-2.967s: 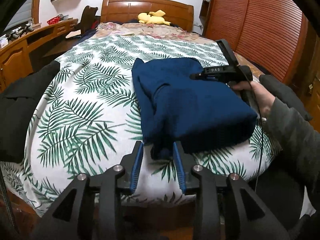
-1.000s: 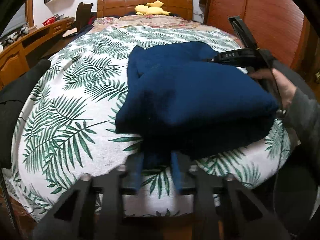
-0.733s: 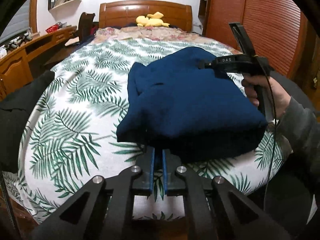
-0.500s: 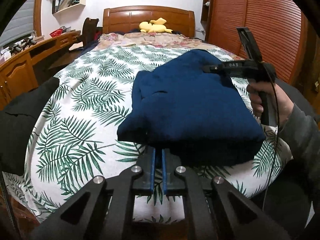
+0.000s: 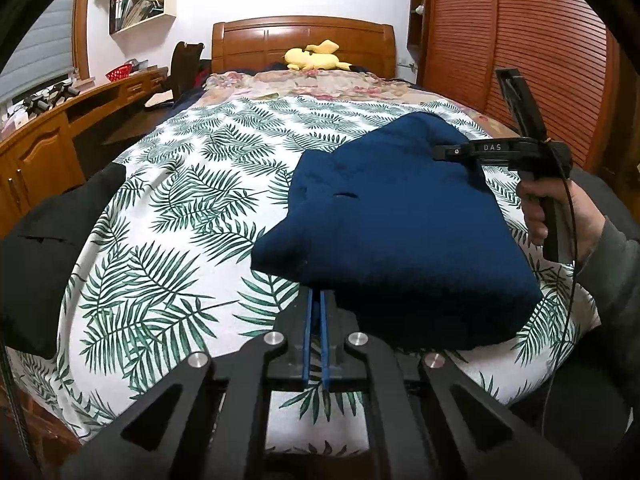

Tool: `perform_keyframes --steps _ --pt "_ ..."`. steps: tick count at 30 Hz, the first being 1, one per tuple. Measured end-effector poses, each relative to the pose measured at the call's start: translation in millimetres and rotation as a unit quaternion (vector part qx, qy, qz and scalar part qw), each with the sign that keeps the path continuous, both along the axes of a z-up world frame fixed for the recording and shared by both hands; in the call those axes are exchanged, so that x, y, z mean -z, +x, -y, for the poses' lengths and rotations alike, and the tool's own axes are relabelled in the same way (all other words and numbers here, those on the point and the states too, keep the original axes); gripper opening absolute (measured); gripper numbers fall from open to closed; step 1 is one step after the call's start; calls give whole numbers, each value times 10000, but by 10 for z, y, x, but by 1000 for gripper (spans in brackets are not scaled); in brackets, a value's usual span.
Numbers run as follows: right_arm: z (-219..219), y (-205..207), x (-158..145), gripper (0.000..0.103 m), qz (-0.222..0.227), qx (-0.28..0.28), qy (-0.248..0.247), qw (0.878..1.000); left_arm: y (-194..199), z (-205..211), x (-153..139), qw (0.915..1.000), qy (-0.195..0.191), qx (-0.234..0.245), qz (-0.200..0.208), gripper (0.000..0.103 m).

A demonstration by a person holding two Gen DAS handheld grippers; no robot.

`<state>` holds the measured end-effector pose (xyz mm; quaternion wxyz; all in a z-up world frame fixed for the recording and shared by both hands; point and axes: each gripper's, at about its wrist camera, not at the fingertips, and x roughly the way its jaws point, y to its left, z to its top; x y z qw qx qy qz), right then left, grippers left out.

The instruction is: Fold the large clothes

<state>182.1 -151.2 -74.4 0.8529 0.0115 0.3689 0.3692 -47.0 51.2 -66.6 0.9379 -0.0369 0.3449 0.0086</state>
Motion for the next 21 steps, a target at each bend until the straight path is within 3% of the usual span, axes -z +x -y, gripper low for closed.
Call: perform_keyframes --steps 16,21 --pt "-55 62 167 11 -79 69 -186 9998 -26 -121 164 9997 -197 -102 -123 0" --pt "-75 81 210 11 -164 86 -223 9996 -5 -233 238 9968 -651 -62 -452 19"
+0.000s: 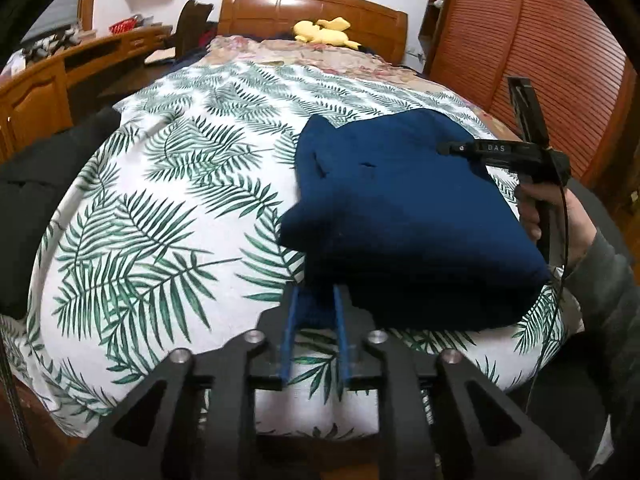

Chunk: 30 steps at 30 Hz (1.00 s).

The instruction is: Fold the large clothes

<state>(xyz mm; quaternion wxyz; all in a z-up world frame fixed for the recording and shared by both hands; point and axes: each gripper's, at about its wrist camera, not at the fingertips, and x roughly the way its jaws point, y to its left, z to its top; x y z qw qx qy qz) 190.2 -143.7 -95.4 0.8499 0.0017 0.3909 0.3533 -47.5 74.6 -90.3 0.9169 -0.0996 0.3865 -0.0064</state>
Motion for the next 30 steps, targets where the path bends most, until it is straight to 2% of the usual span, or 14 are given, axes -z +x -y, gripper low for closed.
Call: perform_keyframes --steps 6,14,15,17,21,26,30 --pt "0 2 14 12 3 13 -39 10000 6 59 -5 9999 113 71 -37 25" --pt "2 12 32 12 -18 19 -87 10000 140 1 96 10000 -15 12 -89 27" --pt "5 9 27 12 0 9 -86 10000 130 19 97 10000 42 27 -29 24" --pt "1 -12 10 12 94 -13 -54 9999 113 70 100 9997 140 181 42 2" --pt "-58 -128 -135 11 447 -24 -41 9990 35 108 -17 9992 240 124 309 1" --pt "-214 -356 -494 10 1008 -104 119 9948 -128 23 -231 9971 260 93 704 1" --pt "-439 -354 -638 10 1047 -180 153 9942 -245 -298 -418 9957 136 -21 916 0"
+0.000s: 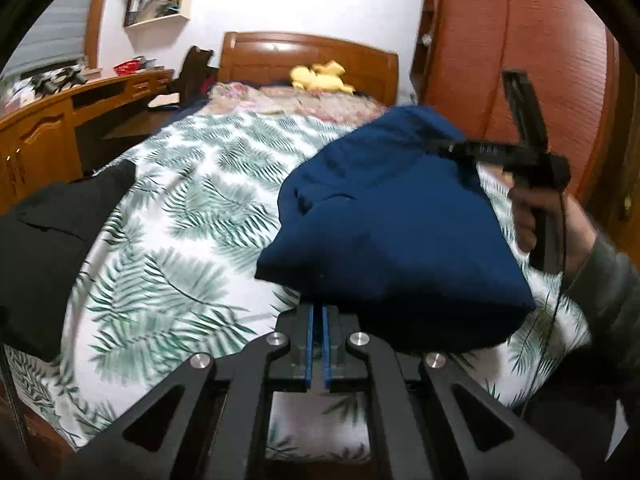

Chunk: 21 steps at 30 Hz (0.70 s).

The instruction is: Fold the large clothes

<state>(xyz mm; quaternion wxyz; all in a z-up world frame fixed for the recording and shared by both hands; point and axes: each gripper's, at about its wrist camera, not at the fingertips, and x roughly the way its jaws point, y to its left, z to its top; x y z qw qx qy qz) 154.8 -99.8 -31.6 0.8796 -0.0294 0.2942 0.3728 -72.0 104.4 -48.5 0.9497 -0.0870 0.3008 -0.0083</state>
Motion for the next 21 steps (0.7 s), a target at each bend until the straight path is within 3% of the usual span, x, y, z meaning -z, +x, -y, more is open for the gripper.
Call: perform_keyframes --steps 11,21 --pt "-1412 -4 -329 10 271 -675 -442 9964 -296 -956 -247 9969 351 -654 253 1" --pt "-2864 -146 -569 10 453 -1338 -469 9889 -614 -2016 -439 9866 606 -1456 419 1"
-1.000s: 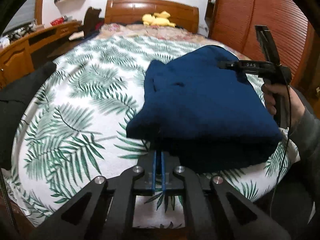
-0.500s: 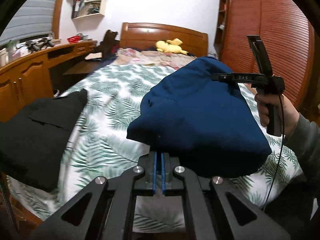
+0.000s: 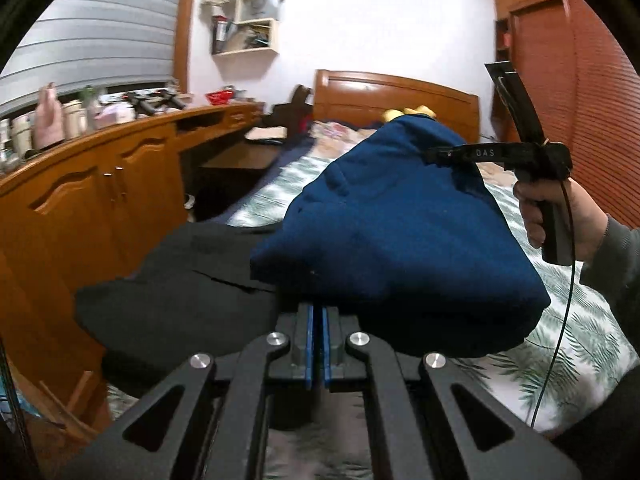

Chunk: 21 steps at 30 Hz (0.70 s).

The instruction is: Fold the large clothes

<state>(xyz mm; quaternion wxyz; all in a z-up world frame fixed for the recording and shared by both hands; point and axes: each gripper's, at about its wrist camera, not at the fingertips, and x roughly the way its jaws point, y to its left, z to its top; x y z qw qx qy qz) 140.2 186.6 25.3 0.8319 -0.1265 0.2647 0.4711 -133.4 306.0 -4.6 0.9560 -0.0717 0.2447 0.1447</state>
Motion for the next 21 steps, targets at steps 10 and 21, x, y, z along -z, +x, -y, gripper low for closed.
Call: perform_keyframes --steps 10,21 --pt "-1262 -229 -97 10 -202 -499 303 9981 -363 -969 -68 9936 259 -1091 131 1" --pt "-1972 -547 523 11 -219 -593 -646 9959 -514 -1276 362 9868 60 -1588 -318 1"
